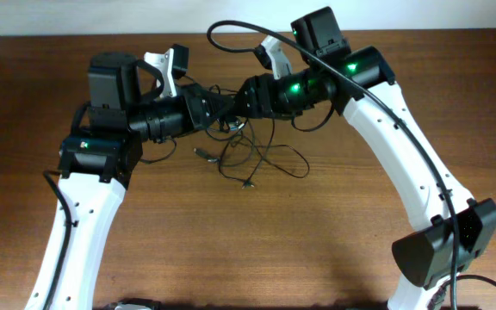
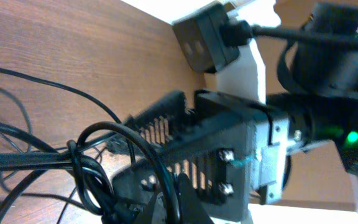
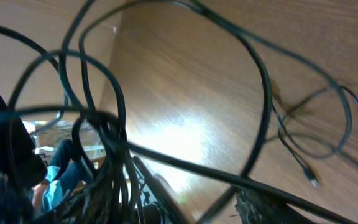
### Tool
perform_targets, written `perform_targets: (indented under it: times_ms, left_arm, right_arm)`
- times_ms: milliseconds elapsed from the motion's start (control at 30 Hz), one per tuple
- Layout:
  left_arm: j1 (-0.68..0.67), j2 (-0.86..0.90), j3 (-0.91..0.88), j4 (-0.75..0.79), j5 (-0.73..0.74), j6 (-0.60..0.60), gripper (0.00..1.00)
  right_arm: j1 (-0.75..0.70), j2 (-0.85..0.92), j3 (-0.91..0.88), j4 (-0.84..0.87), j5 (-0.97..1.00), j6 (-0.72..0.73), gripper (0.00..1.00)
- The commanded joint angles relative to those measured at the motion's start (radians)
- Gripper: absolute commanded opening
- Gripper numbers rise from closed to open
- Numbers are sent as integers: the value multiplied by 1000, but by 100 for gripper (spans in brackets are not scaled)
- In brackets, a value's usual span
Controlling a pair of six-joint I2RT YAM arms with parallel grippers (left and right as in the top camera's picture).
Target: Untangle cables
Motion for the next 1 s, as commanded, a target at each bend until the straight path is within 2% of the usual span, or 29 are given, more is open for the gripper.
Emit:
perform_targets:
  times_ms: [0, 100, 200, 267, 367, 400, 433, 500, 600, 667, 767, 867, 967]
  left_arm:
    - [8, -16, 17, 12, 64, 23, 0]
    - [8, -16, 17, 49, 104, 18, 0]
    - [34, -16, 17, 180, 196, -45, 0]
    - [71, -16, 17, 280, 255, -121, 0]
    - [111, -16, 17, 372, 304, -187, 0]
    - [128, -16, 17, 409, 321, -211, 0]
    - [143, -16, 17, 435, 324, -223, 0]
    - [187, -16, 17, 477, 324, -244, 0]
    - [253, -16, 17, 478, 319, -227, 0]
    - [295, -16, 17, 444, 315, -163, 0]
    - [315, -16, 17, 250, 217, -18, 0]
    - [315, -16, 16, 41, 53, 108, 0]
    - [315, -16, 16, -99, -78, 179, 0]
  right_arm:
    - [7, 5, 4, 42, -87, 37, 64]
    - [7, 5, 4, 55, -101, 63, 60]
    - [13, 7, 4, 38, -100, 63, 52]
    - [14, 8, 0, 21, -85, 62, 39]
    - [14, 8, -16, 4, -27, 63, 25]
    - [14, 8, -26, -6, -8, 63, 16]
    - [13, 8, -37, -14, 9, 63, 11]
    - [13, 8, -58, -39, 91, 62, 6]
    - [11, 8, -60, -89, 237, 60, 4]
    - [11, 8, -60, -103, 322, 58, 4]
    - [-10, 6, -59, -129, 369, 36, 4]
    - [-34, -32, -42, -127, 167, -133, 4]
    - [-42, -124, -10, -134, 119, -168, 4]
